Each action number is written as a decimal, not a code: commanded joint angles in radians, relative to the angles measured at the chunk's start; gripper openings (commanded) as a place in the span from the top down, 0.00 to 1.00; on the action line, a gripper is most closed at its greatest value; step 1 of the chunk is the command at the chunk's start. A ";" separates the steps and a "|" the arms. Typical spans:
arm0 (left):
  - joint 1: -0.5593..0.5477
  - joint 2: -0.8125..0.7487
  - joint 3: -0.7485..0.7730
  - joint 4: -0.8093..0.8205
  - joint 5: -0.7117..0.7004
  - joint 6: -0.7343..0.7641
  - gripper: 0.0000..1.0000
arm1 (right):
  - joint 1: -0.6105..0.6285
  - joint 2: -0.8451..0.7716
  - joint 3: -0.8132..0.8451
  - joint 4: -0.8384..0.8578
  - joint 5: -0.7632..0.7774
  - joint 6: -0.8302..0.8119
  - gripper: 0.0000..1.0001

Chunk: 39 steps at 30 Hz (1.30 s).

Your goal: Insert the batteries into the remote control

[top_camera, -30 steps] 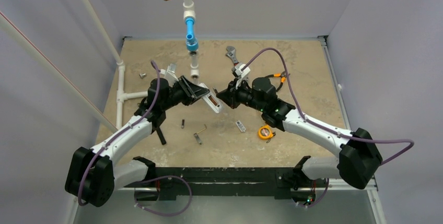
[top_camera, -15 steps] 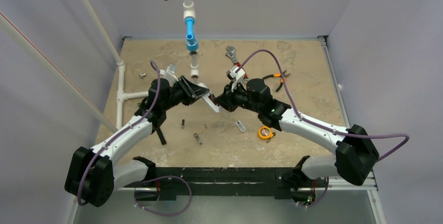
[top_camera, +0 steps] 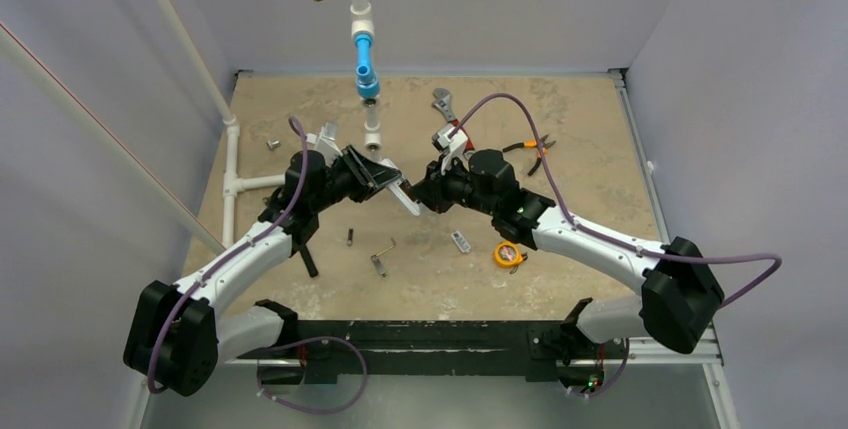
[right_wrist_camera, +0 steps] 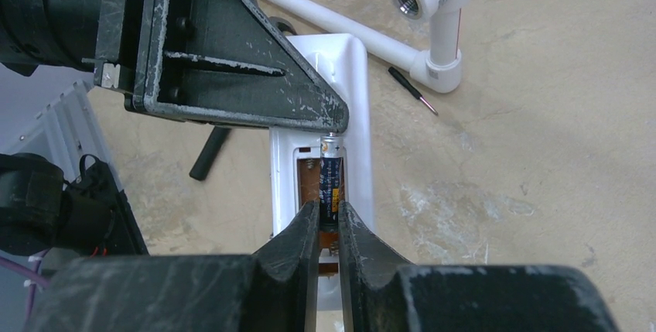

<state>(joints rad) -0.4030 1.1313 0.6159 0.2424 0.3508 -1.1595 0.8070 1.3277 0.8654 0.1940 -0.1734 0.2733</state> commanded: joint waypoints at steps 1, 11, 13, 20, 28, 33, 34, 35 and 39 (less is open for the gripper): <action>-0.011 -0.011 0.035 0.053 0.006 0.001 1.00 | 0.006 0.011 0.055 0.012 0.023 0.009 0.89; -0.011 -0.001 0.035 0.064 0.012 -0.004 1.00 | 0.010 0.015 0.057 0.004 0.023 0.007 0.83; -0.010 0.003 0.035 0.067 0.016 -0.007 1.00 | 0.010 0.015 0.057 0.002 0.022 0.006 0.81; -0.011 0.006 0.033 0.074 0.019 -0.010 1.00 | 0.009 0.015 0.057 0.002 0.024 0.006 0.79; -0.011 0.009 0.034 0.067 0.032 -0.005 1.00 | 0.009 -0.019 0.053 0.004 0.056 -0.016 0.74; -0.012 0.013 0.033 0.067 0.053 0.013 1.00 | 0.010 -0.052 0.050 0.013 0.081 -0.032 0.68; -0.011 0.015 0.033 0.072 0.060 0.017 1.00 | 0.009 -0.061 0.049 0.016 0.083 -0.037 0.67; -0.011 0.020 0.035 0.076 0.070 0.022 1.00 | 0.010 -0.071 0.044 0.024 0.088 -0.039 0.66; -0.011 0.034 0.038 0.087 0.107 0.051 1.00 | 0.009 -0.111 0.024 0.049 0.105 -0.051 0.60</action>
<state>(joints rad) -0.4084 1.1542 0.6159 0.2573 0.4015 -1.1507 0.8116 1.2747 0.8822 0.1856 -0.1047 0.2462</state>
